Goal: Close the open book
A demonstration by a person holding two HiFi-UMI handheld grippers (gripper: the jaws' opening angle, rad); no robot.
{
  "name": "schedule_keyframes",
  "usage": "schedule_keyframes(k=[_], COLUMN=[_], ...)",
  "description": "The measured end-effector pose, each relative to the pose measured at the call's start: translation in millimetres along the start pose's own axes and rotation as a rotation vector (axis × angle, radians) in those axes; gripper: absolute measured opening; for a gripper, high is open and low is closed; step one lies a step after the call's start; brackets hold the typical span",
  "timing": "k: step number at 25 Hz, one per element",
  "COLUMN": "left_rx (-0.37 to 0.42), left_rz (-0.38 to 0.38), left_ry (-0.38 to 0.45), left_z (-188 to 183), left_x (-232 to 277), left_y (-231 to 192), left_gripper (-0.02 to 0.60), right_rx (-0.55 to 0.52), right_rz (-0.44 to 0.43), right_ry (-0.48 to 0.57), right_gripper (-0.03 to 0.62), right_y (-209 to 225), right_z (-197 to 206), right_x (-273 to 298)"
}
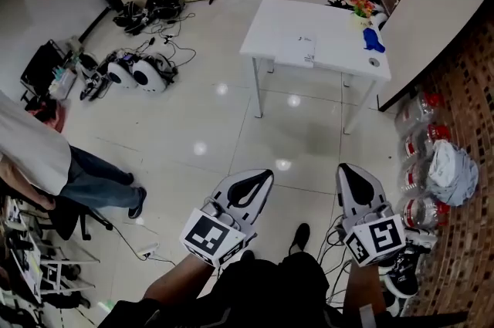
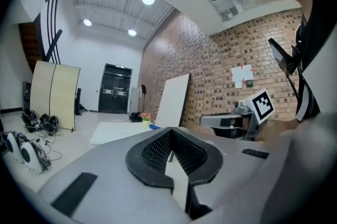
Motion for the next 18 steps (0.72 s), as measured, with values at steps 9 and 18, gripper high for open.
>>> schedule_keyframes(k=[9,18], left_rx=[-0.056,-0.045], left_rz=[0.067,0.088], left_ry=[-0.011,0.010], left_z=[24,14], left_x=[-112,-129], left_y=[-16,29], left_gripper=[-0.003,-0.003], right_rx=[0.042,0.031], right_rz=[0.088,0.105], right_ry=[-0.040,-0.049], right_gripper=[0.000,0.000], right_y=[-118,-136], right_z=[-10,-19], right_x=[-48,-102])
Point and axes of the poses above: the fingertips, and each gripper's own axes: x forward along the fingers, y to its right, z out of its underside, the point moved 7 cm from there along -x, backward along the fingers, and after that the axes turned 7 degrees about -x, right-handed, at the moved point
